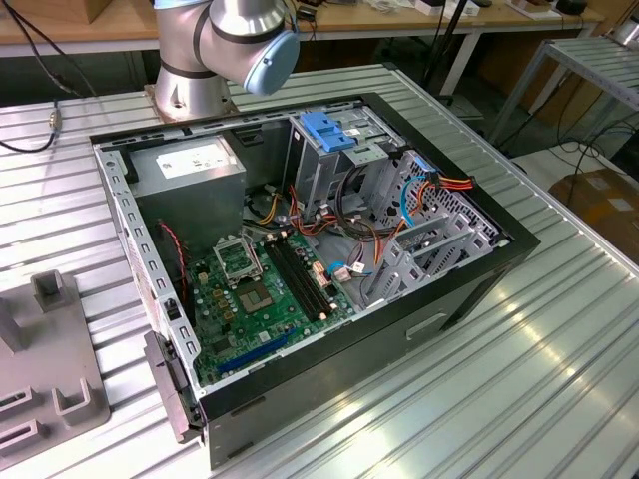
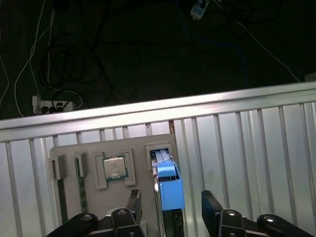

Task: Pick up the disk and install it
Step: 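Pick up the disk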

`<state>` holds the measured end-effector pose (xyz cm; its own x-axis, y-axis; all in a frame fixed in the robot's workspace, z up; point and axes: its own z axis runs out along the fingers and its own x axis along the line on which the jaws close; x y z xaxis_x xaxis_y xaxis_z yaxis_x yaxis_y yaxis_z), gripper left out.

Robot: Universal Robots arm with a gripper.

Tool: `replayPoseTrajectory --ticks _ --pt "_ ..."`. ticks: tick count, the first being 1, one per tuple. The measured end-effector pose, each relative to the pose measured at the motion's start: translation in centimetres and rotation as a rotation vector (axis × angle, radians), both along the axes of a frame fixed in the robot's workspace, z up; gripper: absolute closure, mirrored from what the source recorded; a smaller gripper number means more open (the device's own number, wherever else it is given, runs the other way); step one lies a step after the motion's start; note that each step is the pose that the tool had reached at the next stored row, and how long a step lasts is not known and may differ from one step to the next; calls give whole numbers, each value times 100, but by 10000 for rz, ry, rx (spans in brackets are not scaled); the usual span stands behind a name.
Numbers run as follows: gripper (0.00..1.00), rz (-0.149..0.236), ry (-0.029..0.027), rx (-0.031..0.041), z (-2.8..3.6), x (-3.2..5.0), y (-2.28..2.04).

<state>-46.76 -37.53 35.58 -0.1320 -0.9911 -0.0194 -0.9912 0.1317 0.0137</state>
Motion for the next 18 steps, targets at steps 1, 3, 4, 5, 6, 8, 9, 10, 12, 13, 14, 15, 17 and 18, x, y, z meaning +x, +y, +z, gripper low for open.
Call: replayPoseTrajectory --ticks 1,3,4,5,6,8,9,10,12,13,14,15,17,18 --pt "40 9 -1 -12 -20 3 5" --pt "40 24 -3 -19 -65 4 13" --pt "40 32 -3 -20 -81 4 14" --pt "40 42 -3 -20 -103 4 17" --pt "40 49 -2 -20 -123 4 17" --pt "40 69 -2 -20 -164 4 17" --pt "40 78 -2 -20 -182 4 17" --pt "40 88 -2 -20 -200 4 17" --pt "40 111 -2 -20 -244 4 17" --pt "40 124 -3 -19 -275 4 17" --pt "40 137 -3 -20 -307 4 17" --pt "40 148 -2 -20 -326 4 17" --pt "40 193 -1 -20 -371 4 17" --pt "40 227 -2 -20 -399 4 17"
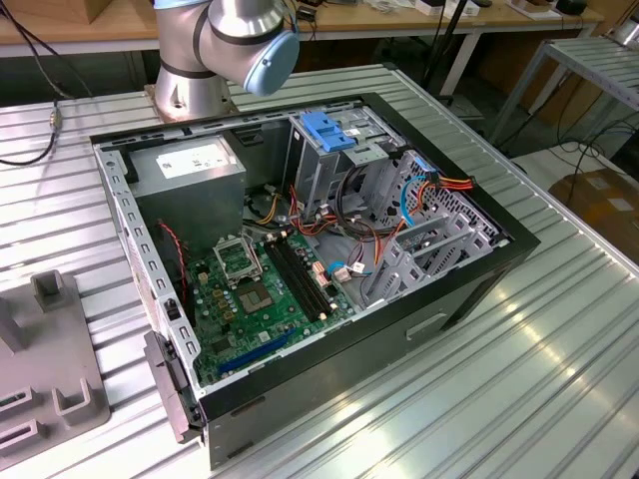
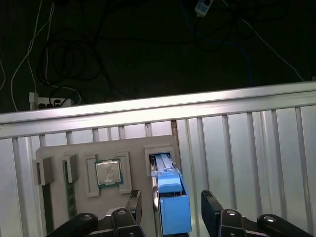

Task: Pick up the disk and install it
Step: 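Pick up the disk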

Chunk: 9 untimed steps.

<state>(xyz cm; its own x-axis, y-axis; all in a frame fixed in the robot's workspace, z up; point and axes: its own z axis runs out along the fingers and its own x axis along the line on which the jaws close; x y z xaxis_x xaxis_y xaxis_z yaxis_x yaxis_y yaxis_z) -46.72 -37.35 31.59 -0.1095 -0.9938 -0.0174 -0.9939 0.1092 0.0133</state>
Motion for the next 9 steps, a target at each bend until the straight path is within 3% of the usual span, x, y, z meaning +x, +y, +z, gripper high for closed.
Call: replayPoseTrajectory --ticks 6,9 --pt "40 96 0 0 -123 0 0" --pt "41 105 3 -2 -129 0 0"
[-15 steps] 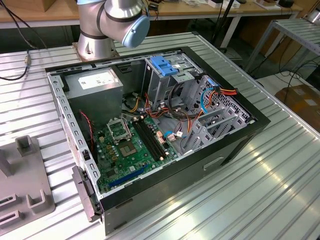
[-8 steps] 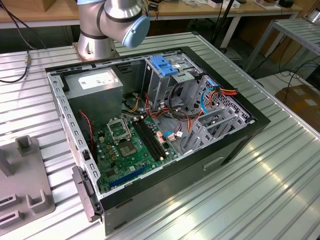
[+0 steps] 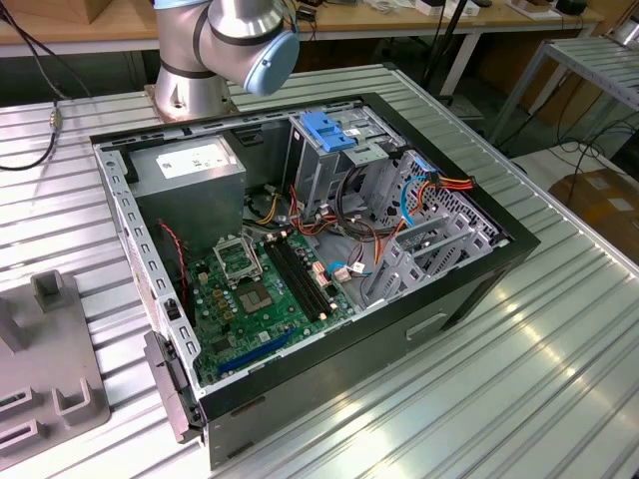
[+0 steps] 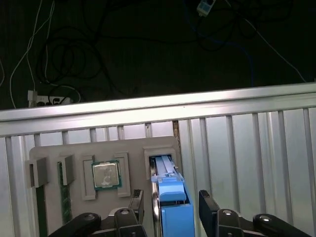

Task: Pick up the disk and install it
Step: 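Pick up the disk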

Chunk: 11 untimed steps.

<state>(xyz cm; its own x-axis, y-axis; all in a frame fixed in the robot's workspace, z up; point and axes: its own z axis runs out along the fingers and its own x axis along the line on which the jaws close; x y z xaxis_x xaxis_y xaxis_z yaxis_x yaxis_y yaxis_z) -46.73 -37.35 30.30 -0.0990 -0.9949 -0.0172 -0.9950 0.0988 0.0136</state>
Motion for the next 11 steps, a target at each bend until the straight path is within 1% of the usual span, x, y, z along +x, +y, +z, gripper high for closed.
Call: replayPoseTrajectory --ticks 1,4,5,8,9,10,11 --pt "49 0 -1 0 0 0 0" --pt "49 0 -1 -2 -1 0 0" --pt "49 0 -3 -12 -2 0 1" --pt "49 0 -3 -147 -2 0 2" --pt "49 0 -2 -227 -1 0 3" --pt "50 0 -2 -238 -2 1 3" --pt "58 1 -2 -238 -4 2 4"
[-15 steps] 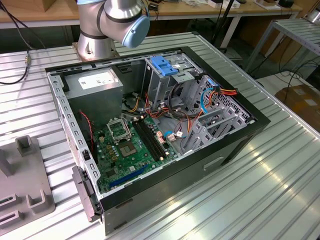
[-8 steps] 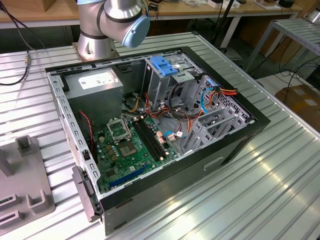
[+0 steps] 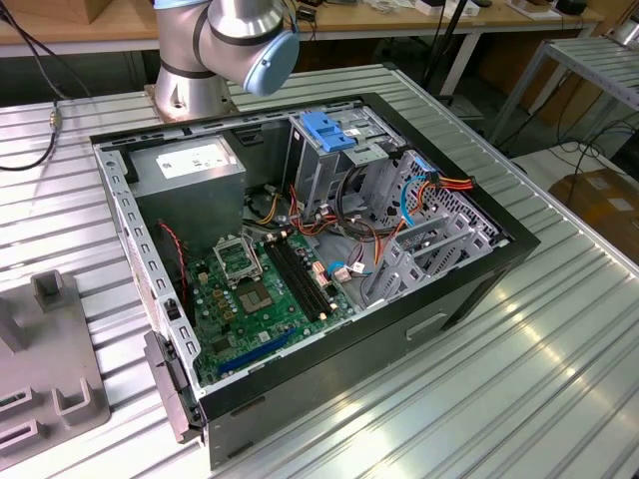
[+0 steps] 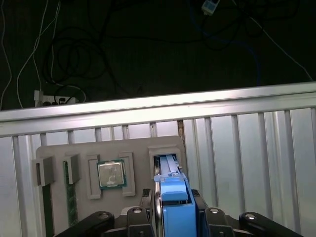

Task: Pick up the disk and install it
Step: 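Pick up the disk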

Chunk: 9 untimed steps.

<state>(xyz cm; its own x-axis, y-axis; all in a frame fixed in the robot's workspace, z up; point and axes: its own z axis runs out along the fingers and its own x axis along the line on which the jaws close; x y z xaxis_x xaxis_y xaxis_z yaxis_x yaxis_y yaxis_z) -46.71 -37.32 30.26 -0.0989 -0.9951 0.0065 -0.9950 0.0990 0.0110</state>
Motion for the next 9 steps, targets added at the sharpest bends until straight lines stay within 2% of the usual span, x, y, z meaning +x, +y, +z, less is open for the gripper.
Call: replayPoseTrajectory --ticks 9 --pt "59 -1 2 -2 -12 4 6"
